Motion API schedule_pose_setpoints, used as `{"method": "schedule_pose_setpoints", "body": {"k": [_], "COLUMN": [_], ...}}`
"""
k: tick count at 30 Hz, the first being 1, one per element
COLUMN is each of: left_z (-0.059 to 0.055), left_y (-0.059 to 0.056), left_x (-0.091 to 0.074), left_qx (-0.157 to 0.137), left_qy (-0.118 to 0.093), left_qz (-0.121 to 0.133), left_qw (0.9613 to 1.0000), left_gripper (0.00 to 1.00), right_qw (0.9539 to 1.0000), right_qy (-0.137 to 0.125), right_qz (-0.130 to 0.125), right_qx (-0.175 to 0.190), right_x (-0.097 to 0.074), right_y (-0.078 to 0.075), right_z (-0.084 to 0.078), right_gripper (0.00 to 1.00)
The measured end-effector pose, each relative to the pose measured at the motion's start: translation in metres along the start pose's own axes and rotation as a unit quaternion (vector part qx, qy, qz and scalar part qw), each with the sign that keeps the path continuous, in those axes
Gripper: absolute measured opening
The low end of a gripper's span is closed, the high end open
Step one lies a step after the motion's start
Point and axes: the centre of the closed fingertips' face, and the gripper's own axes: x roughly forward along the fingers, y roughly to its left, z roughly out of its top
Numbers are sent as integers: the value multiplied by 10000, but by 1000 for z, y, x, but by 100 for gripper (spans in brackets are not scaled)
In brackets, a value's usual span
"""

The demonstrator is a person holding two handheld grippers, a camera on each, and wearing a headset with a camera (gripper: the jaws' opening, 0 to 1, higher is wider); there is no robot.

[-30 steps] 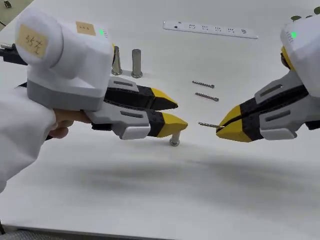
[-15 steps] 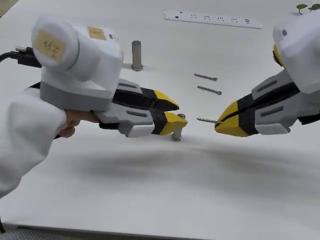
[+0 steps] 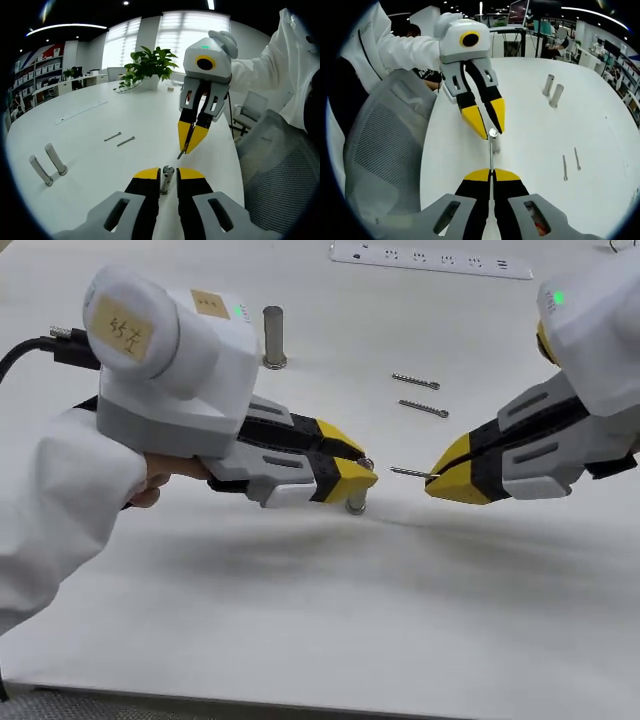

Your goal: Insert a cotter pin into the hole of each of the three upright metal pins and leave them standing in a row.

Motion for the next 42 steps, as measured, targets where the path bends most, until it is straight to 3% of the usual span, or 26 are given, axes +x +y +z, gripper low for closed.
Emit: {"method": "schedule_pose_setpoints", "body": {"k": [15, 42], "left_z": [-3, -3], "left_y": [-3, -3], "left_x": [-2, -1], "left_qx": [212, 207], "left_qy": [72, 129], "left_qz": [-59, -89], "left_qw": [9997, 9997], "left_gripper": [6, 6], "right_qw": [10000, 9998], "right_qy": [26, 69], "right_qz": [18, 78], "right_qx": [-8, -171], "right_x": [6, 17], "right_y": [-2, -4], "right_z": [2, 11], "right_gripper": [0, 0]}}
